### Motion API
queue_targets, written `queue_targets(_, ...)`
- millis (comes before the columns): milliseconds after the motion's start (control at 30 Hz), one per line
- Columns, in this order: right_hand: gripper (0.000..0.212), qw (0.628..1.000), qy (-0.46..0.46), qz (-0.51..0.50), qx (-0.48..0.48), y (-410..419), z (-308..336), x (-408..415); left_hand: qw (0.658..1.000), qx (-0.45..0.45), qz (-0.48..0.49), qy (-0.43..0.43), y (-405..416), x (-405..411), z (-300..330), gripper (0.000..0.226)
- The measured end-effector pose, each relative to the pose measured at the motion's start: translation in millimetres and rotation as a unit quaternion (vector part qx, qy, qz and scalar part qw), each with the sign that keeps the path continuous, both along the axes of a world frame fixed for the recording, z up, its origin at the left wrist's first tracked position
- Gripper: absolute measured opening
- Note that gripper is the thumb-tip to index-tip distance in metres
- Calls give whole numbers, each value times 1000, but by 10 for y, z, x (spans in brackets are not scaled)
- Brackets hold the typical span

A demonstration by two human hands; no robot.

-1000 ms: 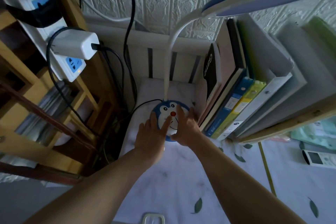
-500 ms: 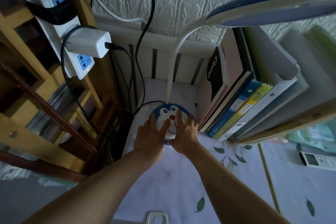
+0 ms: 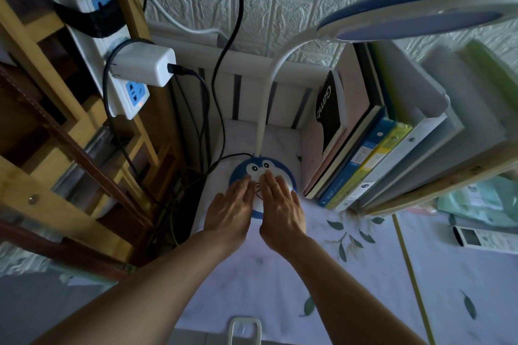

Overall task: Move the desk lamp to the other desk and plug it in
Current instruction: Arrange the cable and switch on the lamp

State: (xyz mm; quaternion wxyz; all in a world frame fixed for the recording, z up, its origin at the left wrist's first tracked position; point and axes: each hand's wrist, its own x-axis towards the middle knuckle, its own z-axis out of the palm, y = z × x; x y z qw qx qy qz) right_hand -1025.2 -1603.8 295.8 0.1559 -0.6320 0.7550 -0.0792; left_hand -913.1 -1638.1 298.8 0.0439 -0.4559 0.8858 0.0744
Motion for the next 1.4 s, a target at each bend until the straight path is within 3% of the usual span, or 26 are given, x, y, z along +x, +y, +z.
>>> queue_targets(333, 78, 1000, 21, 7, 15, -49, 81, -7, 1000, 1, 3, -20, 47, -15, -10, 67)
queue_targets(667, 100, 995, -18, -22, 92, 139, 165, -78, 995, 87, 55, -15, 48, 3, 53, 93)
queue_targets(1400, 99, 995, 27, 15, 91, -72, 118, -30, 993, 102, 48, -22, -35, -19, 48, 91)
